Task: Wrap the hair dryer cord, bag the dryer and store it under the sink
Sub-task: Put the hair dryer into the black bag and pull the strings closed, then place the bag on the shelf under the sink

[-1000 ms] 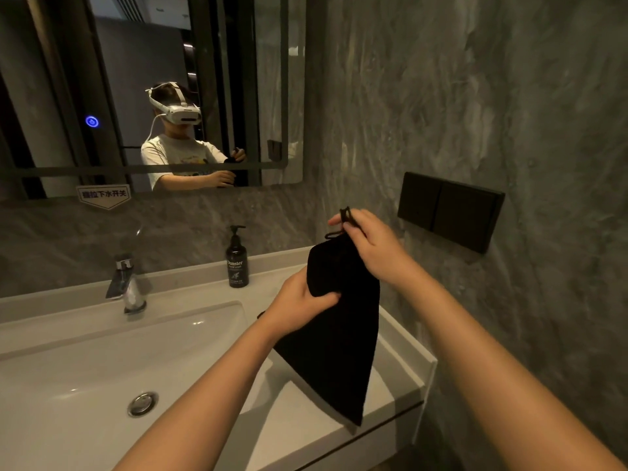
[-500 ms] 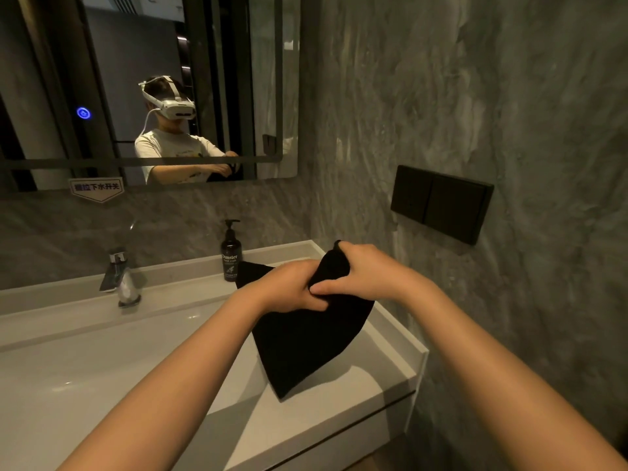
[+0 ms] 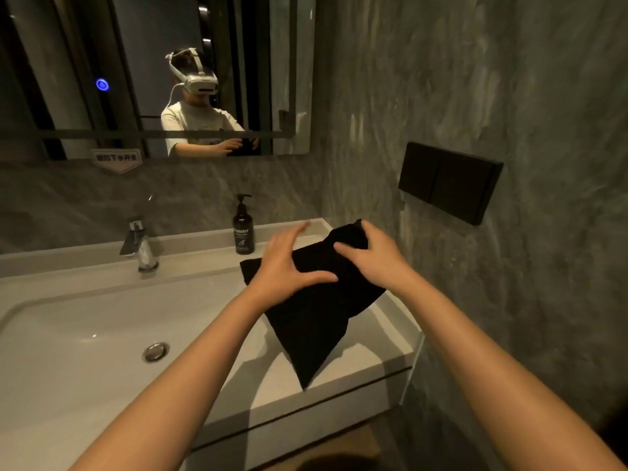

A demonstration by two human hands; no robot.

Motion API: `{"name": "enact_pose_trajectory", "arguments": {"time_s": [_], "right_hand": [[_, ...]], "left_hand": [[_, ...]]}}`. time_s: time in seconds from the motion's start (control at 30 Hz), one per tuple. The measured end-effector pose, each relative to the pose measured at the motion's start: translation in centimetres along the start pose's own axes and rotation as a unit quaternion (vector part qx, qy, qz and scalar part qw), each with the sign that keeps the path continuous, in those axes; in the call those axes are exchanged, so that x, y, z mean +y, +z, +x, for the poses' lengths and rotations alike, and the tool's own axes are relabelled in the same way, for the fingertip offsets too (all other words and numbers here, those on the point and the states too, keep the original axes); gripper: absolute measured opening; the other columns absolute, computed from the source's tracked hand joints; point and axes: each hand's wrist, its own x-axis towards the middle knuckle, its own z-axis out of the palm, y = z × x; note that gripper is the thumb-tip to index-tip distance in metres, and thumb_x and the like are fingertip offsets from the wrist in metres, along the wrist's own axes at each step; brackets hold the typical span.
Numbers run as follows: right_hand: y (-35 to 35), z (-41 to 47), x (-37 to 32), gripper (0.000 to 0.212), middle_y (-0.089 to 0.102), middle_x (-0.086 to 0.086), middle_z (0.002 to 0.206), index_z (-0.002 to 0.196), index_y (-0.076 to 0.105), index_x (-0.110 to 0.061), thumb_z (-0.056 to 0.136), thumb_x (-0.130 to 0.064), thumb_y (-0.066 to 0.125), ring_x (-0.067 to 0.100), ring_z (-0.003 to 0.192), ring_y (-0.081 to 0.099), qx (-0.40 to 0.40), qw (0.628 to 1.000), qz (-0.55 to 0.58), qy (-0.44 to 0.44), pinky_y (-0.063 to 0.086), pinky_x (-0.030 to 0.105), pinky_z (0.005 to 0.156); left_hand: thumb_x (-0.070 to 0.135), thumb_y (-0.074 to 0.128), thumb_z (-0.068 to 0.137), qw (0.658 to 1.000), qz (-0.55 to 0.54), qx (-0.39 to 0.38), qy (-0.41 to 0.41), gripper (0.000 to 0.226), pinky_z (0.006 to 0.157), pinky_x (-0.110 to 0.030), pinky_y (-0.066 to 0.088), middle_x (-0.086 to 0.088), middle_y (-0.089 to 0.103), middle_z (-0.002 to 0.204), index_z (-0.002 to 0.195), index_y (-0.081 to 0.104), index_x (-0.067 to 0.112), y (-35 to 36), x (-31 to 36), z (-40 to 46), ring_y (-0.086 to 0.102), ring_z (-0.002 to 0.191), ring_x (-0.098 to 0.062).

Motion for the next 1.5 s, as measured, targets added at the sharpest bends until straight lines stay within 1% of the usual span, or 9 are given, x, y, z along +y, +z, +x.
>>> {"name": "enact_pose_trajectory", "arguments": {"time_s": [0.13,0.23,0.37,0.5,0.7,0.93,1.23,1.37,1.5], "right_hand": [[0.4,-1.2,1.9,0.053,0.054,0.003,0.127,0.136,0.042,-0.006,0.091,-0.03,0.058,0.019,0.118,0.051,0.024,0.995,0.092,0.03,0.037,0.025,0.089],[1.6,-2.4,3.1,0.051,0.053,0.007,0.134,0.136,0.043,-0.009,0.092,-0.03,0.057,0.024,0.124,0.05,0.069,0.983,0.158,0.056,0.038,0.025,0.095],[3.5,-4.3,4.5,0.041,0.062,0.005,0.122,0.127,0.053,-0.013,0.09,-0.03,0.059,0.021,0.11,0.059,0.085,0.955,0.261,0.115,0.047,0.04,0.1],[4.4,-5.9,5.9,0.036,0.064,0.003,0.117,0.12,0.056,-0.016,0.087,-0.028,0.062,0.018,0.106,0.062,0.048,0.94,0.308,0.137,0.049,0.04,0.098],[4.2,-9.0,7.7,0.019,0.068,-0.001,0.107,0.105,0.059,-0.024,0.087,-0.02,0.065,0.012,0.097,0.066,-0.119,0.937,0.302,0.132,0.053,0.029,0.087],[6.0,-13.1,6.8,0.036,0.072,0.0,0.11,0.111,0.065,-0.018,0.078,-0.032,0.072,0.014,0.102,0.068,-0.303,0.909,0.206,0.2,0.052,0.024,0.083],[14.1,-21.3,4.5,0.065,0.062,-0.001,0.098,0.094,0.058,-0.012,0.061,-0.066,0.073,0.021,0.095,0.06,-0.239,0.947,-0.068,0.204,0.041,0.022,0.06],[15.9,-24.4,4.3,0.113,0.041,0.007,0.146,0.142,0.031,-0.01,0.056,-0.072,0.071,0.026,0.13,0.043,-0.228,0.951,-0.064,0.197,0.043,0.035,0.095],[16.5,-26.3,4.8,0.1,0.044,0.007,0.144,0.14,0.036,-0.014,0.063,-0.067,0.071,0.027,0.128,0.045,-0.262,0.943,-0.104,0.175,0.044,0.036,0.095]], "left_hand": [[0.062,0.071,0.065,0.936,-0.124,0.215,-0.251,0.115,0.117,-0.039,0.017,-0.01,0.017,0.159,0.152,0.012,0.014,1.9,-1.8,-4.8,0.016,0.146,-0.026],[0.071,0.067,0.064,0.826,-0.275,0.201,-0.448,0.125,0.117,-0.045,0.024,-0.014,0.019,0.159,0.152,0.004,0.011,3.9,-4.0,-8.5,0.024,0.144,-0.033],[0.078,0.072,0.044,0.757,-0.472,0.088,-0.444,0.118,0.105,-0.048,0.043,-0.009,0.058,0.133,0.139,0.045,0.013,5.0,-5.2,-11.4,0.055,0.12,-0.029],[0.06,0.081,0.054,0.723,-0.544,0.084,-0.418,0.09,0.062,-0.027,0.057,-0.009,0.066,0.119,0.127,0.057,0.013,3.3,-5.6,-11.4,0.055,0.123,-0.029],[0.034,0.076,0.078,0.747,-0.555,0.064,-0.36,0.071,0.06,-0.043,0.061,-0.032,0.034,0.146,0.138,0.047,0.009,0.6,-7.8,-12.6,0.024,0.135,-0.05],[0.043,0.089,0.057,0.785,-0.496,0.06,-0.365,0.093,0.085,-0.037,0.056,-0.011,0.06,0.133,0.136,0.047,0.019,-0.9,-11.1,-18.7,0.063,0.115,-0.025],[0.041,0.09,0.052,0.794,-0.454,0.056,-0.4,0.098,0.075,-0.028,0.057,-0.01,0.061,0.126,0.136,0.043,0.02,-2.4,-12.8,-26.9,0.064,0.112,-0.024],[0.034,0.089,0.059,0.772,-0.489,0.065,-0.4,0.09,0.075,-0.031,0.058,-0.012,0.064,0.127,0.136,0.047,0.016,-2.5,-12.7,-29.6,0.067,0.108,-0.024],[0.031,0.087,0.063,0.769,-0.482,0.076,-0.413,0.083,0.077,-0.031,0.058,-0.011,0.064,0.127,0.135,0.048,0.017,-2.2,-12.2,-31.5,0.068,0.107,-0.022]]}}
